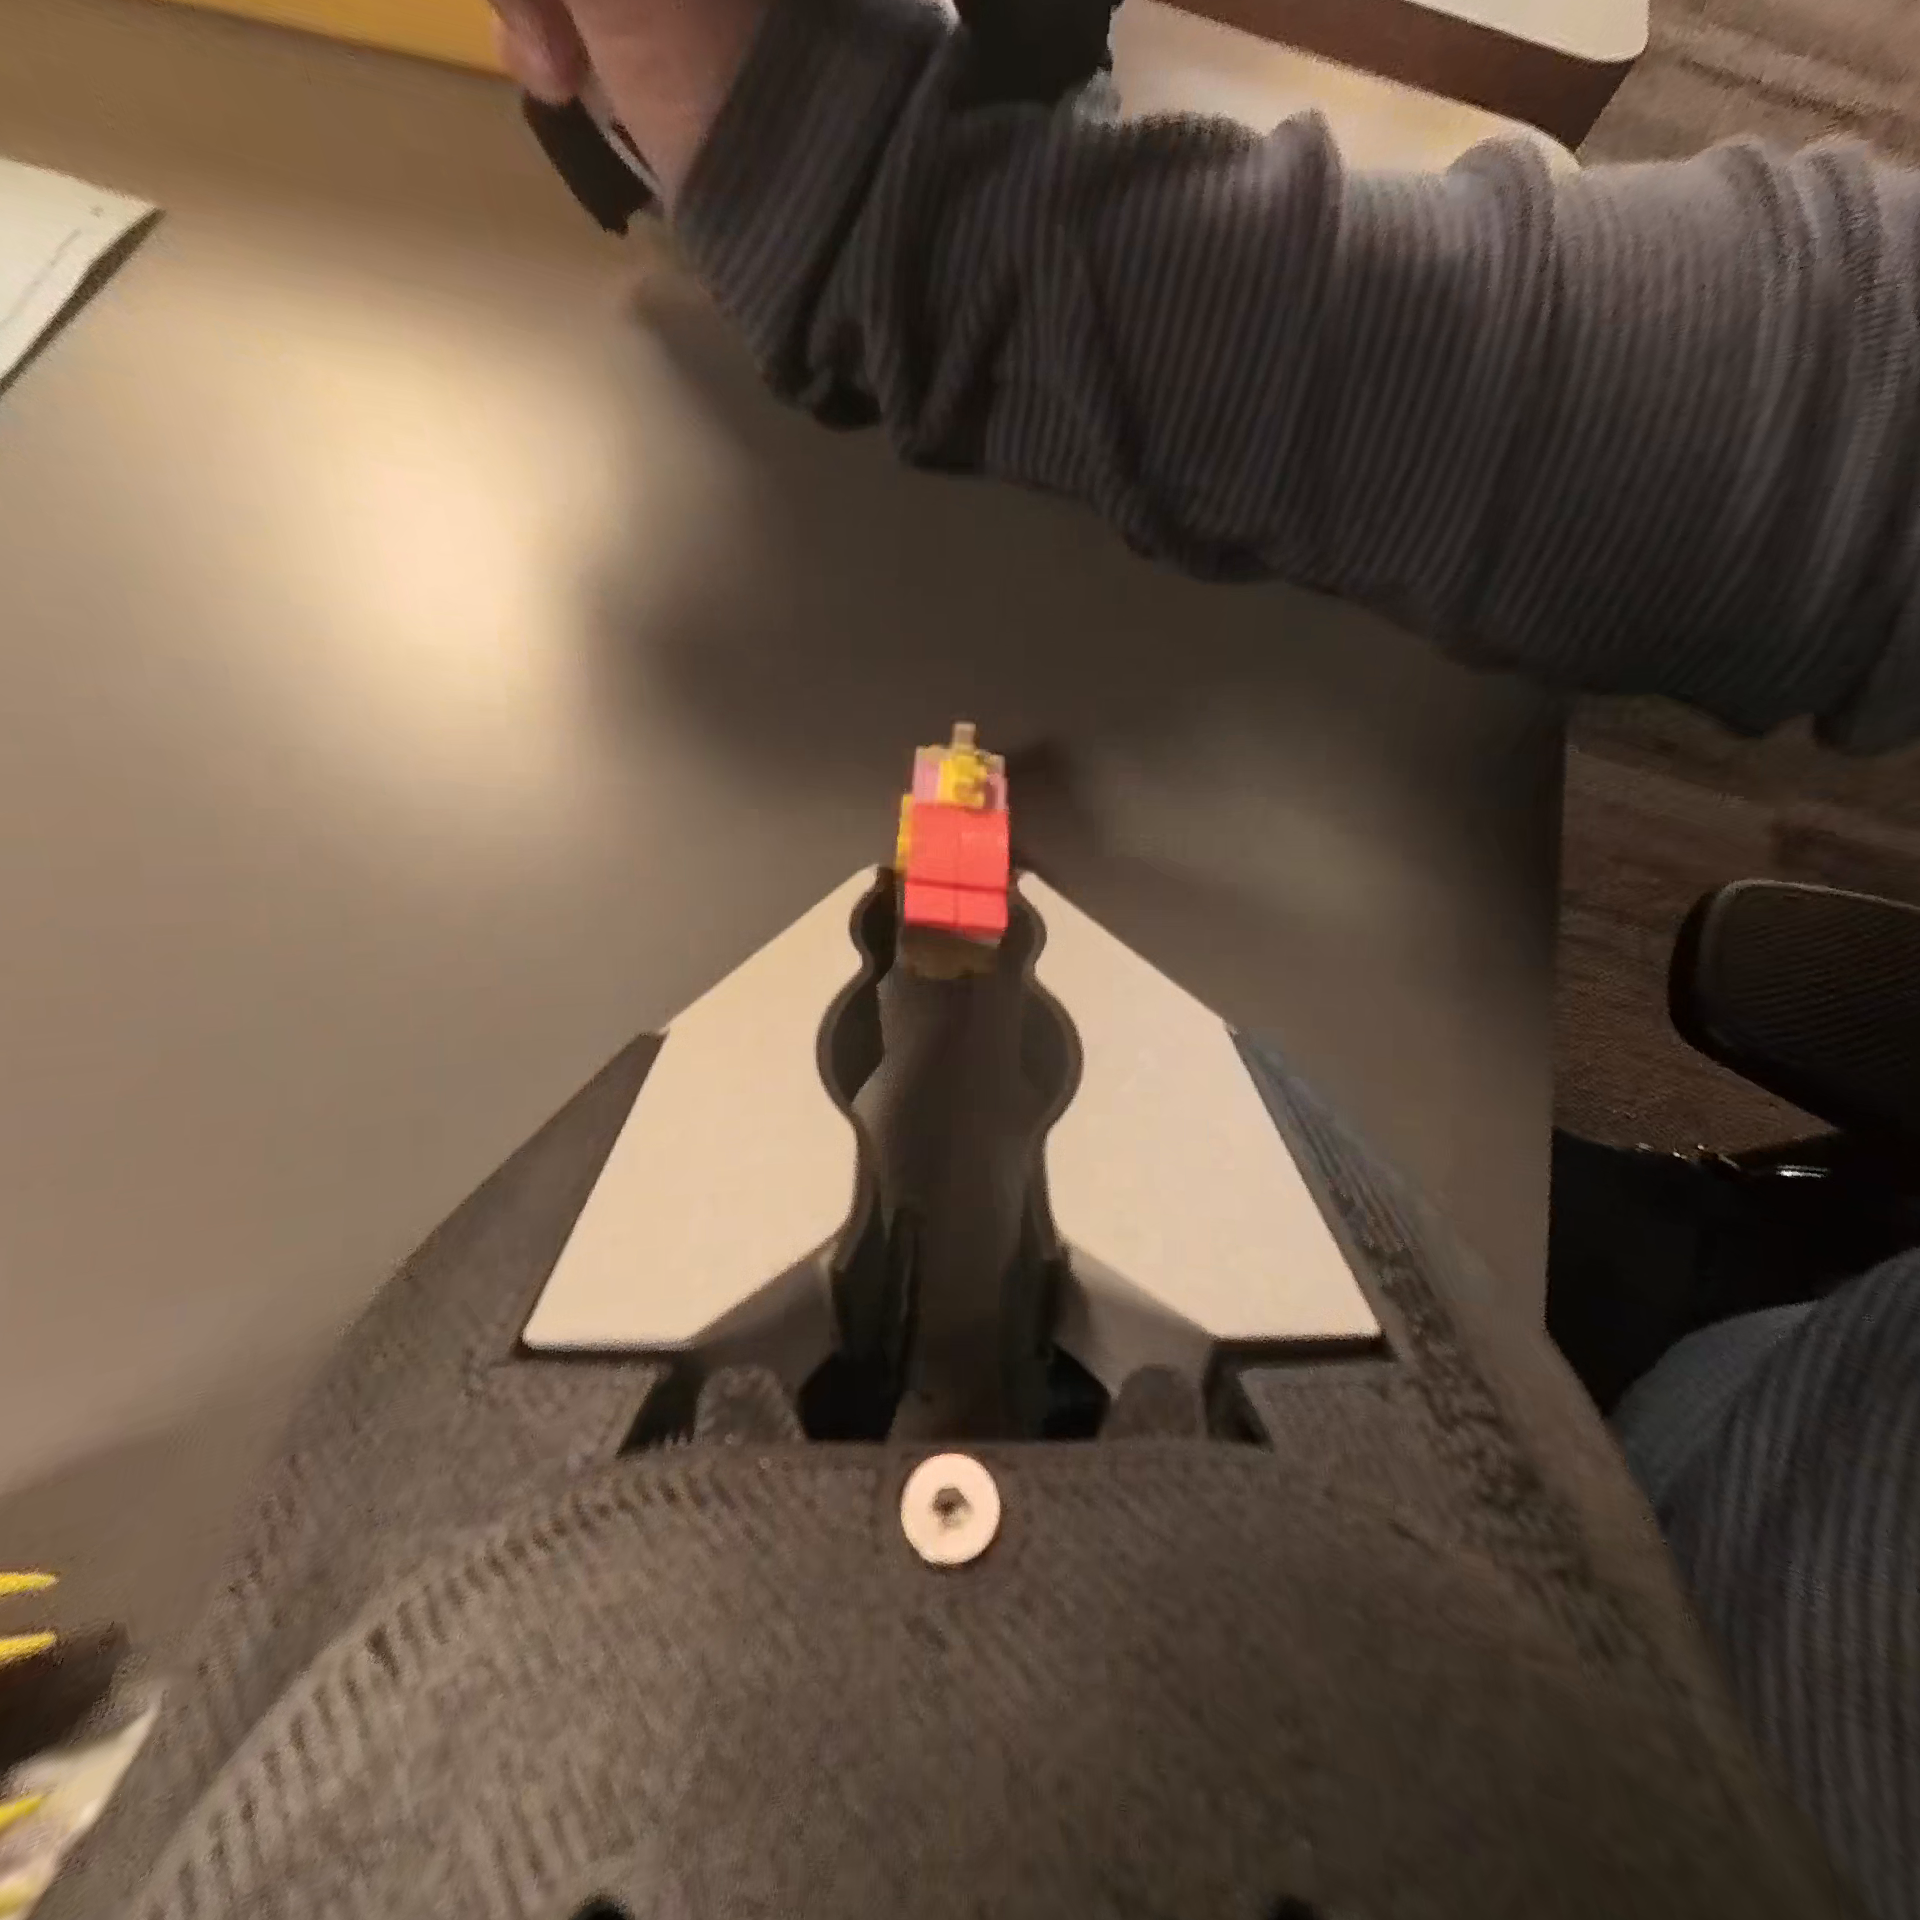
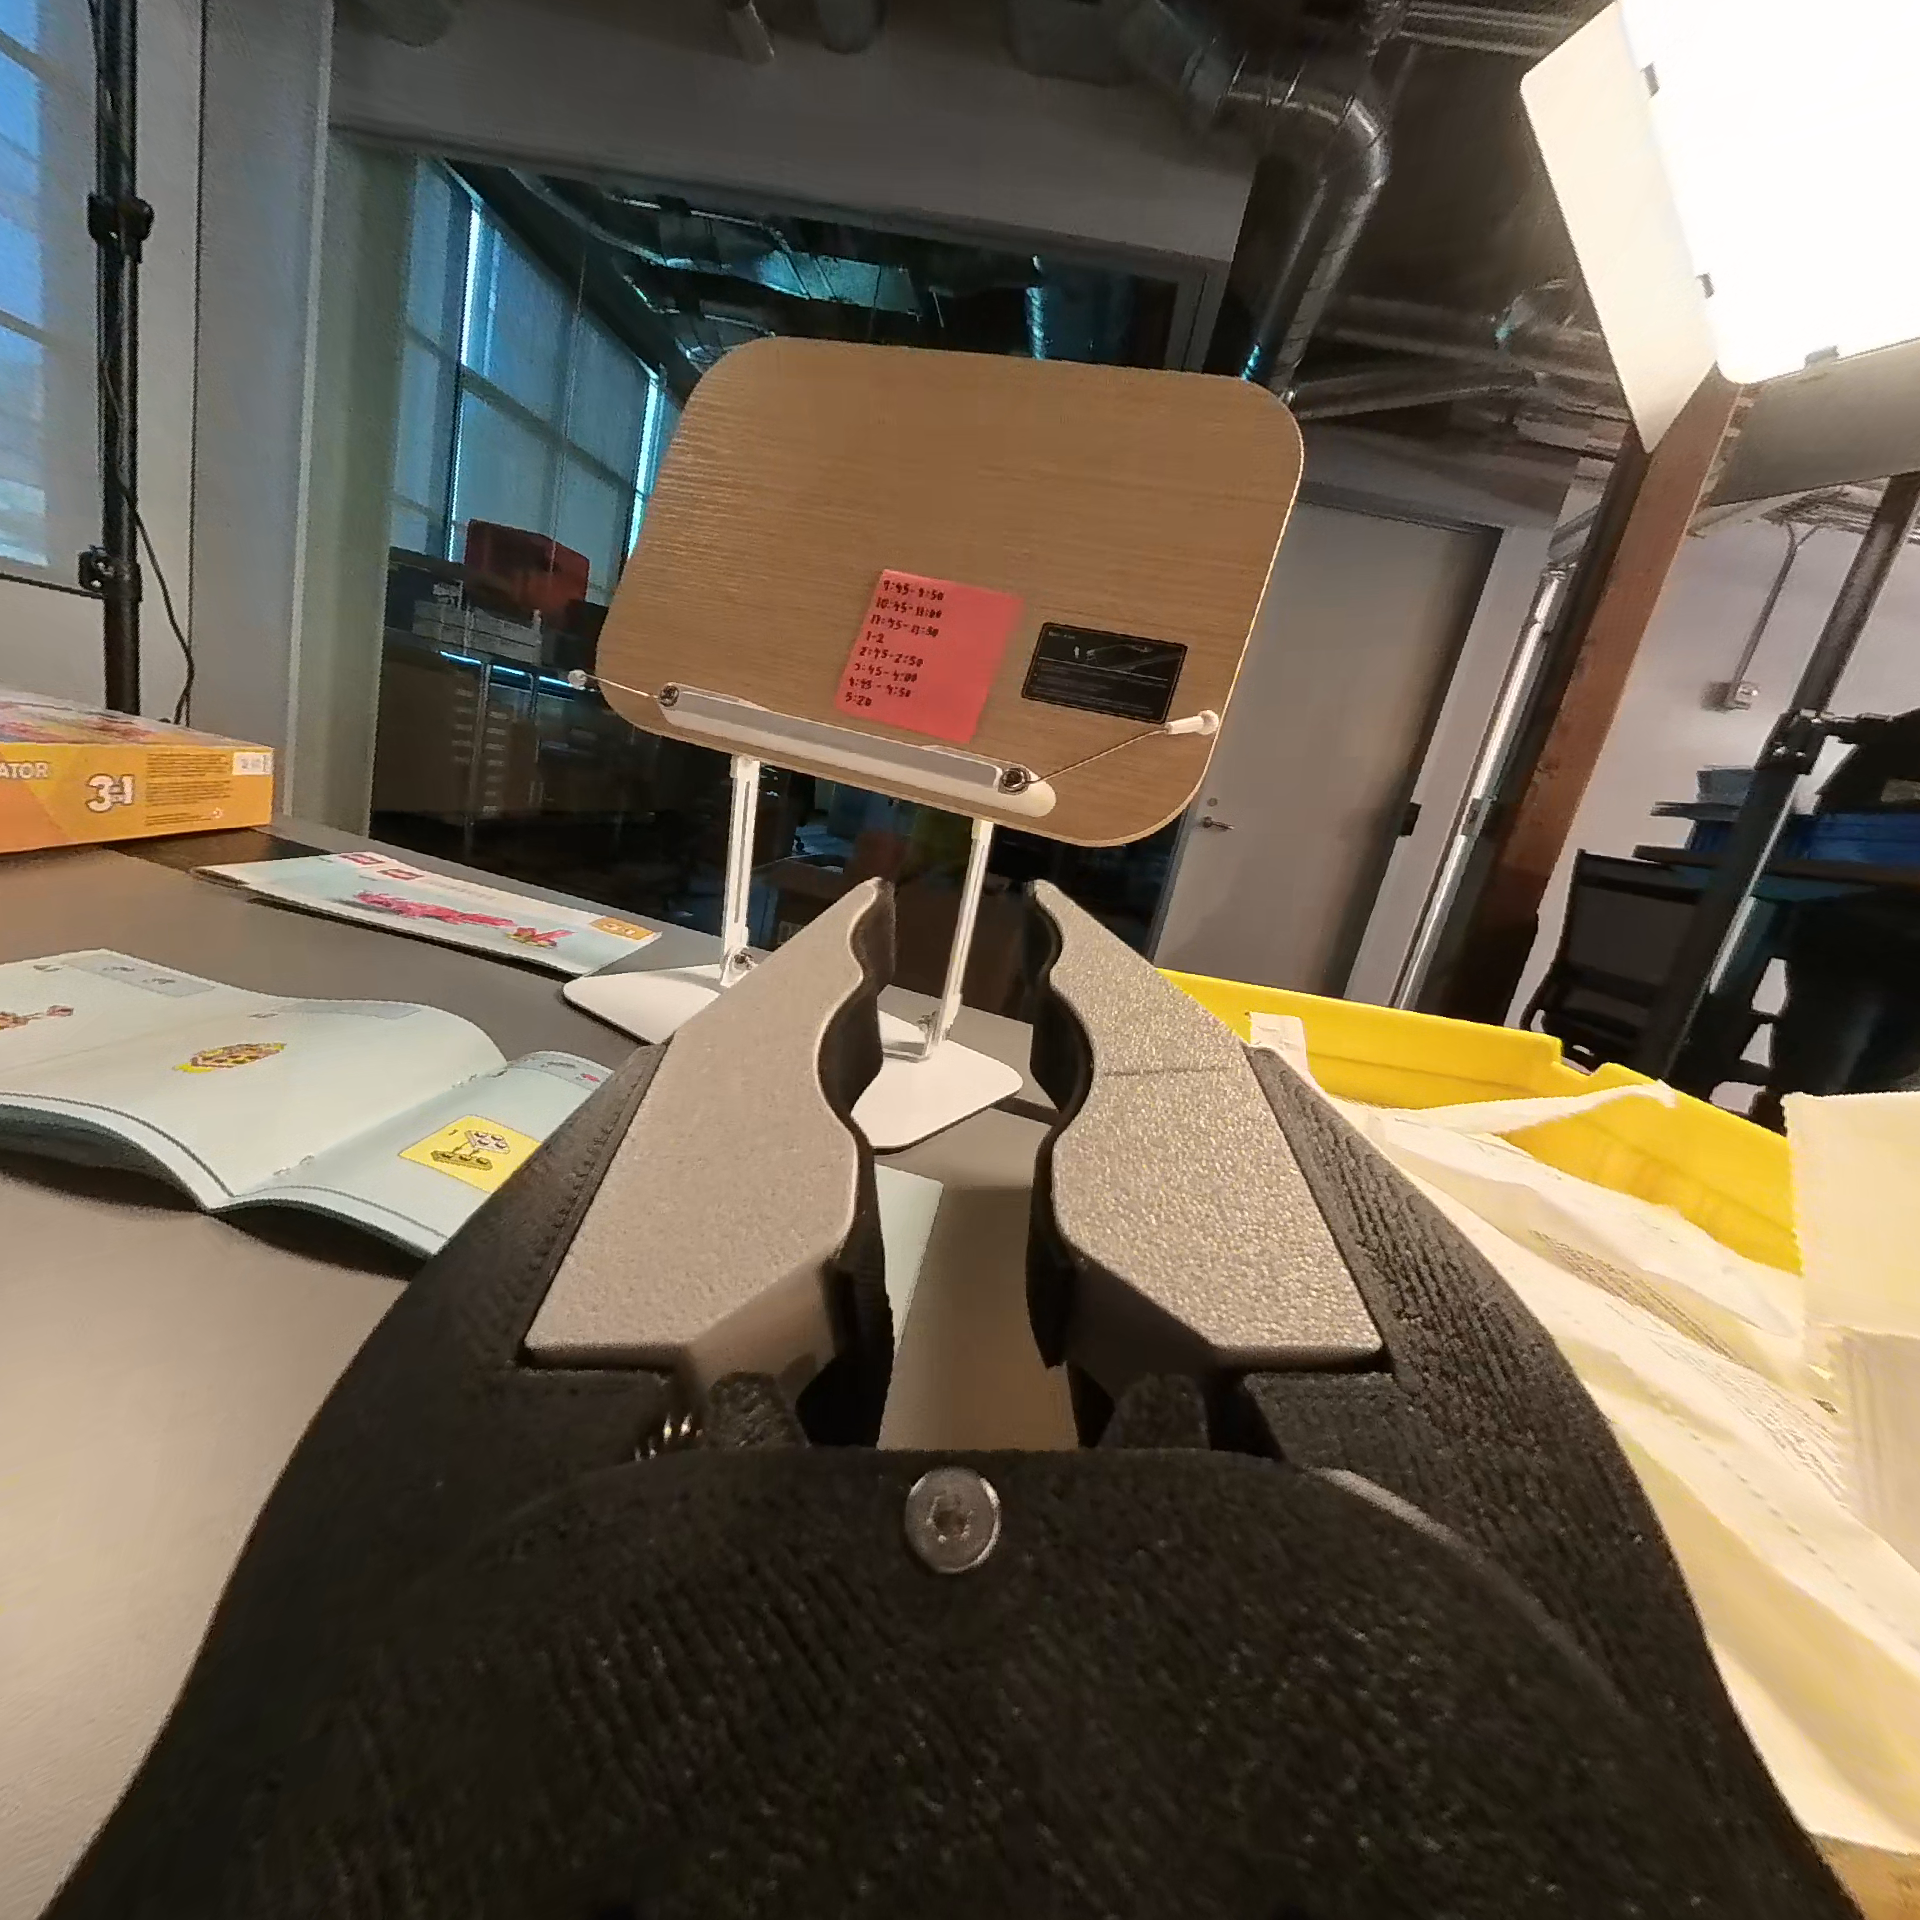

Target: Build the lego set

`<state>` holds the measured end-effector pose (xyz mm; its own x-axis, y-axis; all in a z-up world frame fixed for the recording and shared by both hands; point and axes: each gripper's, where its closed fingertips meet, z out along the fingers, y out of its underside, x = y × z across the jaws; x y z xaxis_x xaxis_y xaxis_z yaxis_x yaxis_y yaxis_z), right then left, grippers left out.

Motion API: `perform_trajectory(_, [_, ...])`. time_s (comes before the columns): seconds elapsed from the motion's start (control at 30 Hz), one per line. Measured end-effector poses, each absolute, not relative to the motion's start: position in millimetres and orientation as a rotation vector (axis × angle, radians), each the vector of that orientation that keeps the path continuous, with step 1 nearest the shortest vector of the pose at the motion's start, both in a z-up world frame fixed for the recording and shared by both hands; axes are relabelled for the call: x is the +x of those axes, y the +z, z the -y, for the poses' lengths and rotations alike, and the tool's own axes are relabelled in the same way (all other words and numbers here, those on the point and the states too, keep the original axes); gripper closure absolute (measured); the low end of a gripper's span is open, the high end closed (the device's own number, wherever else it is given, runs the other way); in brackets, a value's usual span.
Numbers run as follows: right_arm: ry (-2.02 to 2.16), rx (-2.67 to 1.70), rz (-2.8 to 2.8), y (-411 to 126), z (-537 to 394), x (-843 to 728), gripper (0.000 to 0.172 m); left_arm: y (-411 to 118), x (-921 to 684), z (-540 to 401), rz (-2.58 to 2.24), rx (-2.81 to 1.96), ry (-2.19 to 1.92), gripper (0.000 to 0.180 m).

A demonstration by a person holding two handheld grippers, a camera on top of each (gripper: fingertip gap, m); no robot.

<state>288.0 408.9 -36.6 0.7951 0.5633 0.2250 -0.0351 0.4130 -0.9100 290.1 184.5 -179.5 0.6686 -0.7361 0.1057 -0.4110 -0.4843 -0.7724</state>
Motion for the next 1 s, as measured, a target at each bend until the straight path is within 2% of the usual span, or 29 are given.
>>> perform_trajectory(0.17, [0.385, -1.086, 0.533, -34, -409, 295, 0.149, -177, 295, -166, -0.888, -2.191, -0.64, 0.12])
perform_trajectory(0.27, [0.369, -1.06, 0.513, -29, -405, 302, 0.151, -148, 302, -143, -0.942, -2.117, -0.702, 0.102])
perform_trajectory(0.37, [0.368, -1.044, 0.506, -26, -403, 303, 0.15, -86, 293, -142, -0.995, -1.953, -0.662, 0.104])
perform_trajectory(0.43, [0.38, -1.05, 0.499, -27, -404, 303, 0.151, -44, 273, -167, -0.963, -1.891, -0.554, 0.112])
perform_trajectory(0.53, [0.392, -1.053, 0.495, -27, -405, 302, 0.151, -19, 234, -233, -0.956, -1.937, -0.277, 0.12])
perform_trajectory(0.6, [0.395, -1.052, 0.496, -27, -405, 301, 0.151, -38, 216, -281, -1.029, -2.057, -0.119, 0.125])
perform_trajectory(0.73, [0.393, -1.055, 0.509, -29, -405, 298, 0.151, -111, 204, -352, -1.228, -2.281, -0.043, 0.133])
perform_trajectory(0.87, [0.387, -1.05, 0.509, -29, -403, 300, 0.151, -165, 198, -386, -1.322, -2.438, -0.089, 0.124])
perform_trajectory(1.0, [0.374, -1.051, 0.535, -31, -403, 295, 0.151, -183, 189, -401, -1.42, -2.445, 0.024, 0.121])
